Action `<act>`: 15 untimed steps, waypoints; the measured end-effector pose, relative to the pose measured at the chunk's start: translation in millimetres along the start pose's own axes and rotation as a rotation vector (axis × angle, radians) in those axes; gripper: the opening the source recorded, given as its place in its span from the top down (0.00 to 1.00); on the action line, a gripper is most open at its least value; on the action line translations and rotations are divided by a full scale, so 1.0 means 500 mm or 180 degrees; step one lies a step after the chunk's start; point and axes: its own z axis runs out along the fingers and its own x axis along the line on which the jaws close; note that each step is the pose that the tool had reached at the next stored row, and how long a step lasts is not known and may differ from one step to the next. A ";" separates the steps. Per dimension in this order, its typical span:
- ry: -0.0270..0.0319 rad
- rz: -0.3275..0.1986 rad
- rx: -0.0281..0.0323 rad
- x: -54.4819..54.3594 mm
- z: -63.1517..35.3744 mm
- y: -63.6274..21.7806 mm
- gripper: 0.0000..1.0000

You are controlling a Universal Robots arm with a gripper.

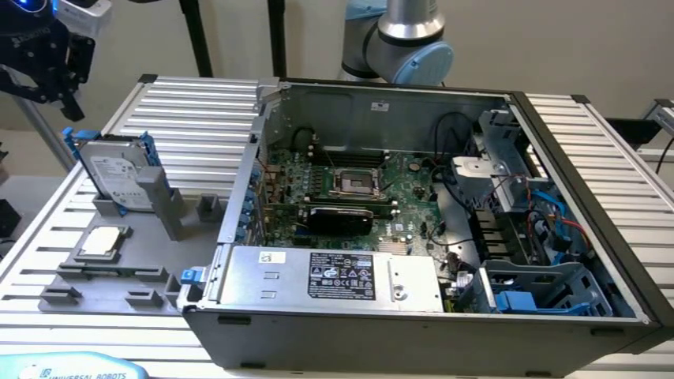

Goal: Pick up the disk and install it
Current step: 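Pick up the disk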

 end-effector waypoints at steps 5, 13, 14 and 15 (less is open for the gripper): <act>0.0002 -0.0292 0.0008 0.000 0.003 0.000 0.89; 0.0011 -0.0755 0.0017 0.000 0.009 0.000 0.89; 0.0011 -0.0810 0.0019 0.000 0.009 0.000 0.89; 0.0012 -0.0869 0.0020 0.000 0.010 0.000 0.89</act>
